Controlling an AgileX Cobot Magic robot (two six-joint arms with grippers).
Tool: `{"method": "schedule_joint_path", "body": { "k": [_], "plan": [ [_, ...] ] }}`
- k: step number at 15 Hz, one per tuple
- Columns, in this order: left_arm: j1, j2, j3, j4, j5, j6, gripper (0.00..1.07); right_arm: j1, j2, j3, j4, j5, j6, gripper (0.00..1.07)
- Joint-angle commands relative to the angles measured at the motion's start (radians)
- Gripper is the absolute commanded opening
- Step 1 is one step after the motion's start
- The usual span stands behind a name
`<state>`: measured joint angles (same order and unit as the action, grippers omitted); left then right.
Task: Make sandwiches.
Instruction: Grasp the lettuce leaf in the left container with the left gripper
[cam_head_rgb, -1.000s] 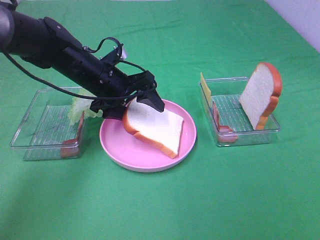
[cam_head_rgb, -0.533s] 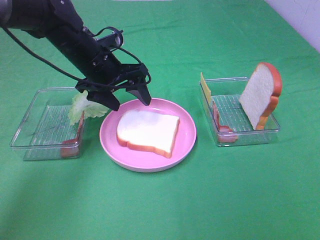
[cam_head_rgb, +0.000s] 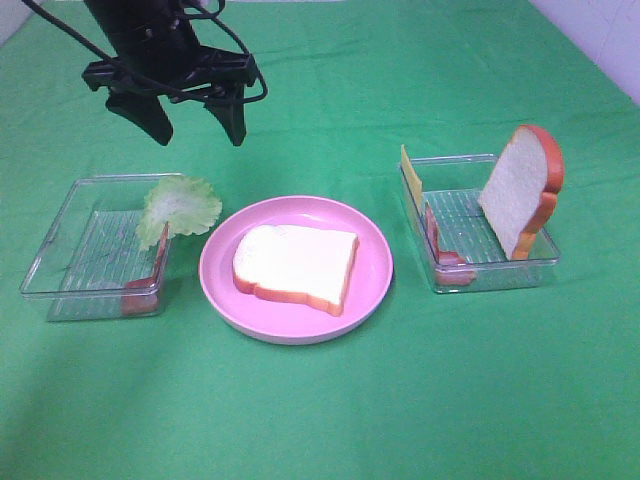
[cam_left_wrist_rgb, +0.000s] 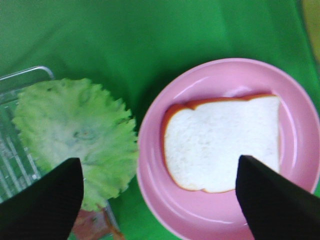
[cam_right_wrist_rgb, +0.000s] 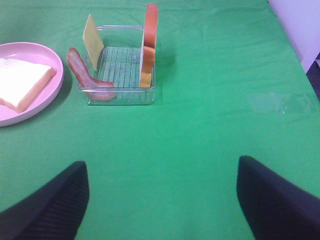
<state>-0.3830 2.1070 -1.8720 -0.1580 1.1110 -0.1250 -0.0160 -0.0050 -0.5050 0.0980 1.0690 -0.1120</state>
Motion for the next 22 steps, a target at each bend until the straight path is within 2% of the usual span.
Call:
{"method": "schedule_joint_path", "body": {
  "k": [1, 3, 5, 9, 11, 12, 15, 19, 20, 22],
  "plan": [
    [-0.001, -0.003, -0.005, 0.102, 0.067, -0.036, 0.78, -0.006, -0.016, -0.001, -0.002, -0.008, -0.010, 0.76],
    [-0.001, -0.003, -0.005, 0.164, 0.084, -0.057, 0.78, -0.006, -0.016, -0.001, -0.002, -0.008, -0.010, 0.76],
    [-0.001, -0.003, -0.005, 0.176, 0.080, -0.065, 0.78, -0.006, -0.016, -0.001, -0.002, -0.008, -0.010, 0.76],
    [-0.001, 0.009, -0.005, 0.171, 0.008, -0.076, 0.78, -0.006, -0.016, -0.001, -0.002, -0.008, -0.010, 0.76],
    [-0.001, 0.068, -0.005, 0.137, -0.024, -0.075, 0.77, -0.006, -0.016, -0.001, -0.002, -0.008, -0.010, 0.76],
    [-0.005, 0.083, -0.005, 0.115, -0.029, -0.068, 0.77, -0.006, -0.016, -0.001, -0.002, -0.008, -0.010, 0.76],
    [-0.026, 0.118, -0.005, 0.106, -0.026, 0.002, 0.76, -0.006, -0.014, -0.001, -0.001, -0.008, -0.010, 0.76],
    [-0.065, 0.122, -0.005, 0.233, -0.040, -0.009, 0.76, -0.006, -0.014, -0.001, 0.000, -0.008, -0.010, 0.76],
    [-0.082, 0.122, -0.005, 0.265, -0.060, -0.030, 0.76, -0.006, -0.014, -0.001, 0.000, -0.008, -0.010, 0.76],
    [-0.095, 0.122, -0.005, 0.279, -0.075, -0.030, 0.76, -0.006, -0.014, -0.001, 0.000, -0.008, -0.010, 0.76]
  ]
}}
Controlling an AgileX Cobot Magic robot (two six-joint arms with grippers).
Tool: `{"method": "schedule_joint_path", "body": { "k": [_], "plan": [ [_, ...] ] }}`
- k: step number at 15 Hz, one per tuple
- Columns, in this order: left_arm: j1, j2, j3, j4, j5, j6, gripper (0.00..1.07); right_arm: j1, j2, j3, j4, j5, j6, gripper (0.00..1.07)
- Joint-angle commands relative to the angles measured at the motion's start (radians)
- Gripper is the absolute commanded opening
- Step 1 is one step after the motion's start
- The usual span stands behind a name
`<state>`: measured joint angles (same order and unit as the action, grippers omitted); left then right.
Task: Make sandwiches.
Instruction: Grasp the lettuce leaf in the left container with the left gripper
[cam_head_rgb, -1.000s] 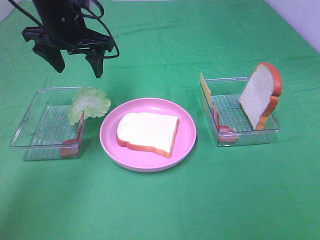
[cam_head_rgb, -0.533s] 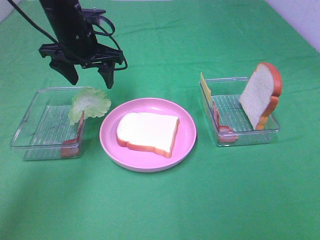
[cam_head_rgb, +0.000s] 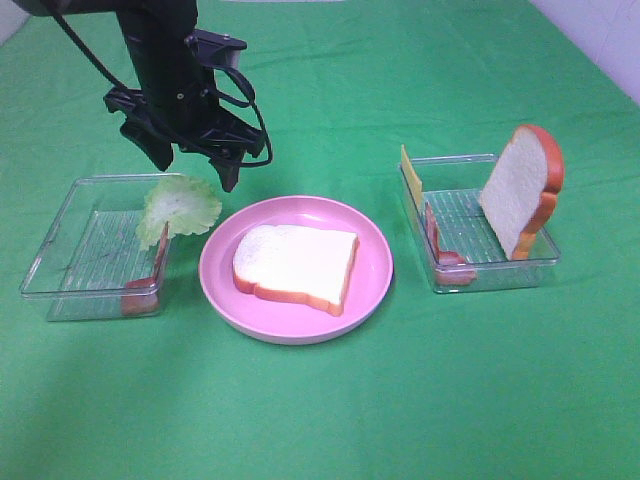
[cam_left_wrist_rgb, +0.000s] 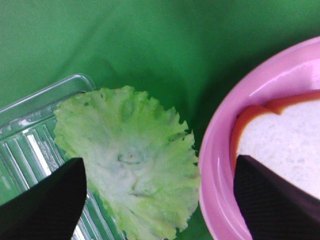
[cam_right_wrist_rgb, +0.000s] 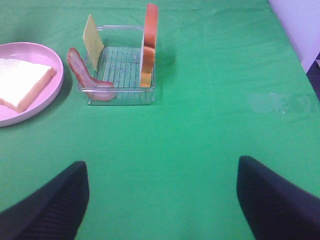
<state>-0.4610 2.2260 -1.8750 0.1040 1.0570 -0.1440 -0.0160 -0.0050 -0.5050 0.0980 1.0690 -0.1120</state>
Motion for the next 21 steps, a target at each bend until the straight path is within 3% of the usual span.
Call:
{"method": "schedule_joint_path", "body": {
  "k": [1, 9, 21],
  "plan": [
    [-0.026, 0.003, -0.002, 0.030, -0.024, -0.009, 0.76, -0.006, -0.014, -0.001, 0.000, -0.008, -0.010, 0.76],
    [-0.071, 0.026, -0.002, 0.178, 0.030, -0.009, 0.76, -0.006, -0.014, -0.001, 0.000, -0.008, -0.010, 0.76],
    [-0.083, 0.088, -0.002, 0.222, 0.034, -0.010, 0.76, -0.006, -0.014, -0.001, 0.000, -0.008, -0.010, 0.76]
  ]
}}
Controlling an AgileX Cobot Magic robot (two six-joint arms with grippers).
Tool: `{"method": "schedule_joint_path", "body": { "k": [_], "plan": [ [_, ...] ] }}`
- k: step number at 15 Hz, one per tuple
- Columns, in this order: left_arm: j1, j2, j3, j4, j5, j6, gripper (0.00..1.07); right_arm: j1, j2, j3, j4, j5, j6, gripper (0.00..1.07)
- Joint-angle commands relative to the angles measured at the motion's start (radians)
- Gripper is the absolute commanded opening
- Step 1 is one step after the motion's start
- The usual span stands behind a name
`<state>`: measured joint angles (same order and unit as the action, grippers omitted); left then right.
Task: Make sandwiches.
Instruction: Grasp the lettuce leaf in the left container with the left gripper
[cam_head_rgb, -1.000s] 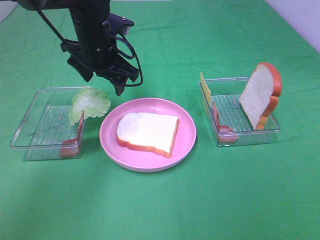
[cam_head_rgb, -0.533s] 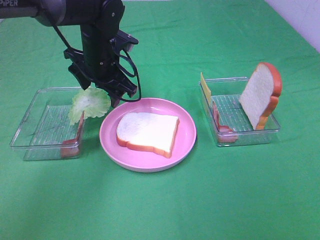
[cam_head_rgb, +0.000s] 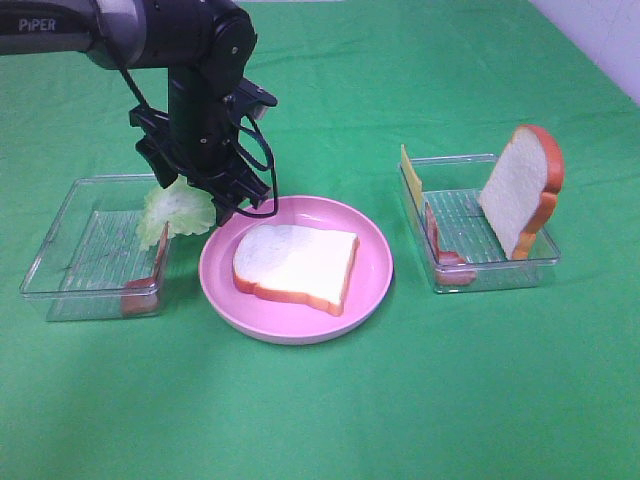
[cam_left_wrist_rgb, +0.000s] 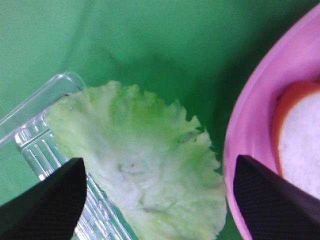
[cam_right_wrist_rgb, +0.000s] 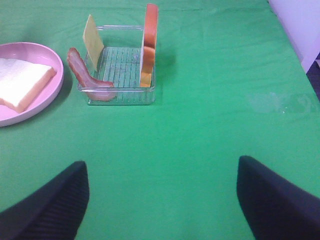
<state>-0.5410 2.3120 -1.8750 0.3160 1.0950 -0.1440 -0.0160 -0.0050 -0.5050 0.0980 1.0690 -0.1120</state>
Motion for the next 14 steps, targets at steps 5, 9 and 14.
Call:
{"method": "schedule_joint_path", "body": {
  "k": [5, 9, 14],
  "plan": [
    [-0.003, 0.002, -0.002, 0.016, -0.009, -0.031, 0.76, -0.006, -0.014, -0.001, 0.000, -0.008, -0.010, 0.76],
    [-0.003, 0.007, -0.002, 0.079, -0.004, -0.035, 0.76, -0.006, -0.014, -0.001, 0.000, -0.008, -0.010, 0.76],
    [-0.003, 0.016, -0.002, 0.094, -0.005, -0.035, 0.72, -0.006, -0.014, -0.001, 0.000, -0.008, -0.010, 0.76]
  ]
}}
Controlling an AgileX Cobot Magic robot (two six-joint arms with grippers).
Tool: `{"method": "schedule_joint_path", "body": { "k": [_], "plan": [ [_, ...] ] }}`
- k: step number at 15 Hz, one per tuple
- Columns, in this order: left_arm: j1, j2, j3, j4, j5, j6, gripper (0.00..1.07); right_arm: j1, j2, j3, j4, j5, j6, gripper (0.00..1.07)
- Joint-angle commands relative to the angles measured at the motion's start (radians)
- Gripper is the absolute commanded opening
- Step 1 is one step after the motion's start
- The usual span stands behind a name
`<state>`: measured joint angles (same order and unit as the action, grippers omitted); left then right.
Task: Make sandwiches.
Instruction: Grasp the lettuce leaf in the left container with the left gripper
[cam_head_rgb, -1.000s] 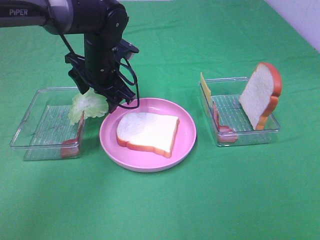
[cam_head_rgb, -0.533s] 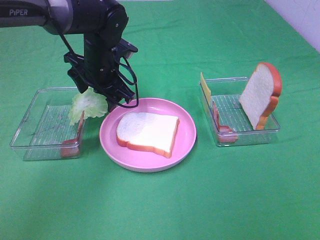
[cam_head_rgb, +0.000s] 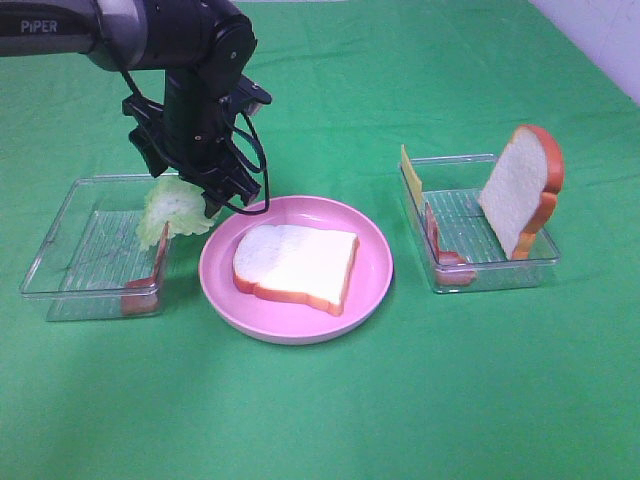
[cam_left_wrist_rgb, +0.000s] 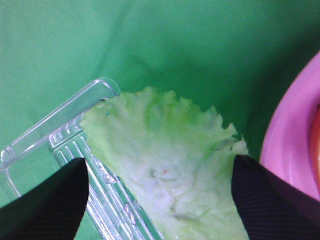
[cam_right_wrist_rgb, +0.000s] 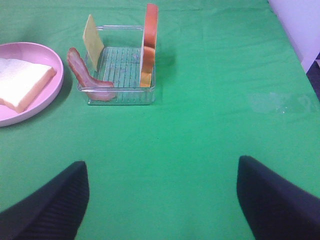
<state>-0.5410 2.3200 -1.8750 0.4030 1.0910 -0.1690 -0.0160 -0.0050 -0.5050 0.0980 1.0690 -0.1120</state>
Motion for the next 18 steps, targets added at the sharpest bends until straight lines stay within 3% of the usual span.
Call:
{"method": "schedule_joint_path", "body": {
  "k": [1, 4, 10, 12, 14, 15, 18],
  "plan": [
    [-0.003, 0.009, -0.002, 0.007, -0.001, -0.010, 0.68, -0.006, -0.014, -0.001, 0.000, -0.008, -0.010, 0.76],
    [-0.003, 0.009, -0.002, 0.018, -0.002, -0.010, 0.52, -0.006, -0.014, -0.001, 0.000, -0.008, -0.010, 0.76],
    [-0.003, 0.009, -0.002, 0.018, -0.002, -0.010, 0.39, -0.006, -0.014, -0.001, 0.000, -0.008, -0.010, 0.76],
    [-0.003, 0.006, -0.002, 0.020, -0.003, -0.033, 0.40, -0.006, -0.014, -0.001, 0.000, -0.008, -0.010, 0.76],
    [-0.003, 0.002, -0.007, 0.024, -0.013, -0.087, 0.51, -0.006, -0.014, -0.001, 0.000, -0.008, -0.010, 0.76],
    [-0.003, 0.002, -0.008, 0.025, -0.013, -0.092, 0.56, -0.006, -0.014, -0.001, 0.000, -0.008, -0.010, 0.76],
    [-0.003, 0.000, -0.008, 0.046, -0.009, -0.092, 0.56, -0.006, -0.014, -0.001, 0.000, -0.008, -0.010, 0.76]
  ]
}}
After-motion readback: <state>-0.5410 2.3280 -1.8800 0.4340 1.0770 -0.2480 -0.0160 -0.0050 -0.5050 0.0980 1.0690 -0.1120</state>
